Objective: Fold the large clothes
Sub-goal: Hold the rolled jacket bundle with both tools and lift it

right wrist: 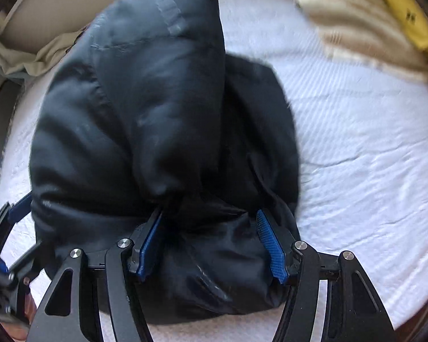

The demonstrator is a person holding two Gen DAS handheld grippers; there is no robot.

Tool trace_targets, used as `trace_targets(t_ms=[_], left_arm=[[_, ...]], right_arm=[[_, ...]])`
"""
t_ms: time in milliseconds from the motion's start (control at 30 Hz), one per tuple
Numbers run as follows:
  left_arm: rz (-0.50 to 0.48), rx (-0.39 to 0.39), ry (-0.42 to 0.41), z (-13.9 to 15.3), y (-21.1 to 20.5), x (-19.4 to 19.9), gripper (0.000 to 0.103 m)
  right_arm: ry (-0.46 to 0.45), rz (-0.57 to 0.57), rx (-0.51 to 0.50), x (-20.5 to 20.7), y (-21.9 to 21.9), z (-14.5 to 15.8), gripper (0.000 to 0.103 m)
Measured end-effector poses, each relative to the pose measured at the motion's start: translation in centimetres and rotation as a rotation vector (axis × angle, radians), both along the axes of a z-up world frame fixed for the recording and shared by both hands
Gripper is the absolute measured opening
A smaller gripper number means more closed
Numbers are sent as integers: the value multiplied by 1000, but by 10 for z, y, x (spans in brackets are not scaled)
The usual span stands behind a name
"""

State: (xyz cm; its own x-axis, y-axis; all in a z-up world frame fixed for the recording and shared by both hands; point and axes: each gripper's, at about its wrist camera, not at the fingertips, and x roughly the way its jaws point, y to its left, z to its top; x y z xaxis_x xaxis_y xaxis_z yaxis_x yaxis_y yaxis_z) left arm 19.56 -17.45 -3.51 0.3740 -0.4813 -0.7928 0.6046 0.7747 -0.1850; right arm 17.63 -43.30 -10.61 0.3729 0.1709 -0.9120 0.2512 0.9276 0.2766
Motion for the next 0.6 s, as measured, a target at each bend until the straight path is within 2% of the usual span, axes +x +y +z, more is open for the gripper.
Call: trace_targets(t_ms=[67,133,267,333,467,600], left_arm=[[-3,6,-4,-1,0,0,93],[0,5,-1,-1,1,1,94],[20,-41,47,-1,10,11,95],[28,-67,74,-1,16,16,95],[37,-107,130,2,26,24,95],[115,-211,197,13,55,41,95]], right_arm=[[-26,-12,68,-3,-10,0,63],[-62,-39,126,-7,-20,8,70],[-126,-43,152,-11,-25,33,83],[-131,-40,152,-11,-25,37,88],[-56,6,172,-2,-21,15,95],[-43,9,340,0,-33,-14,97]])
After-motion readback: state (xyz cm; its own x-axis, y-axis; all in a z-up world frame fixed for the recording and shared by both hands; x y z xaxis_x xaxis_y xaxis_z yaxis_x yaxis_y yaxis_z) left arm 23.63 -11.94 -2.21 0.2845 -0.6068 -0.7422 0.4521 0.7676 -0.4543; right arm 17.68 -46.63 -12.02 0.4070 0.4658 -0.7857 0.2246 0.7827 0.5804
